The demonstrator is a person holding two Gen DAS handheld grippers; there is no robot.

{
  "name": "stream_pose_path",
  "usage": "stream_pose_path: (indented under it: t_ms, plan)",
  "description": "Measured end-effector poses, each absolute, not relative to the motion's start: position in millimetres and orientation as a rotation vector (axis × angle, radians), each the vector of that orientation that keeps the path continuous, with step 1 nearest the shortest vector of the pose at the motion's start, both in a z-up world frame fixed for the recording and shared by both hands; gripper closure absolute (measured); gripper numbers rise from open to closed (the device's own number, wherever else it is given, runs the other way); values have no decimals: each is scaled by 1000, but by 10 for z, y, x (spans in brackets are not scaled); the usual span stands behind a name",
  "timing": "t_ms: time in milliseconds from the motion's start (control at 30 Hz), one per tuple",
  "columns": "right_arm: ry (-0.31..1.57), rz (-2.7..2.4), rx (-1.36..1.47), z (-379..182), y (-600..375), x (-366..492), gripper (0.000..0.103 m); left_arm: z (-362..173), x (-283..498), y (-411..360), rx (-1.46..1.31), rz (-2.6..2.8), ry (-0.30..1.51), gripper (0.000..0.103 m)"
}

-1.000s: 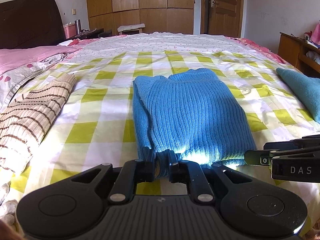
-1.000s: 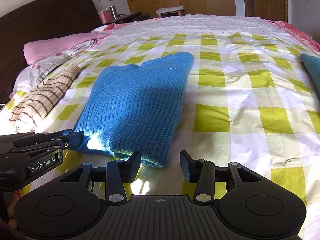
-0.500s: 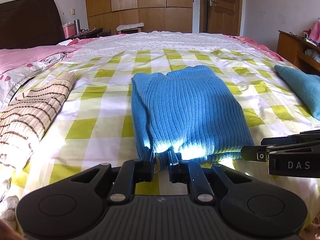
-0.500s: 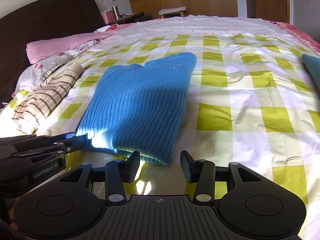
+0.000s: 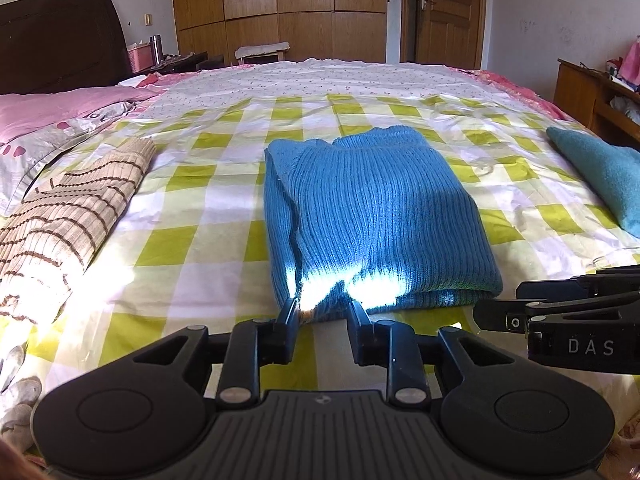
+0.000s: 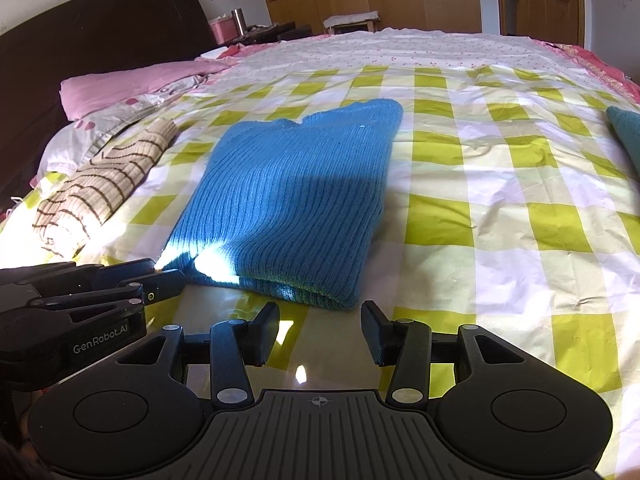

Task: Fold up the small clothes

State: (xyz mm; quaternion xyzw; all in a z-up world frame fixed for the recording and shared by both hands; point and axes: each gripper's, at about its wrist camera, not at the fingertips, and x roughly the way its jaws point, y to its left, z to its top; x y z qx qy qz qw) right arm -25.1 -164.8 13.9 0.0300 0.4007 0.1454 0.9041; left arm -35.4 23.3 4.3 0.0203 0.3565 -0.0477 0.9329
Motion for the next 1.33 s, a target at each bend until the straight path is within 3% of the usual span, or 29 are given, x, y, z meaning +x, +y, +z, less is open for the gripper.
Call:
stream_pose_path:
  t_ms: [100, 333, 500, 600, 1333]
  plan:
    - [827, 298, 64, 140, -1649, -274, 56, 29, -353, 257, 14, -107, 751, 57]
    - [826, 287, 56, 124, -1653, -315, 55, -24, -373, 245, 14, -86, 770, 49]
    - [829, 289, 60, 116, -1647, -330, 55, 4, -427, 216, 23, -76, 747, 17]
    - [830, 292, 62, 116, -1641, -337, 55, 3, -442, 191, 52, -53, 740, 12]
    - [841, 295, 73, 88, -1638, -373, 55, -15, -461, 202, 53, -33, 741, 12]
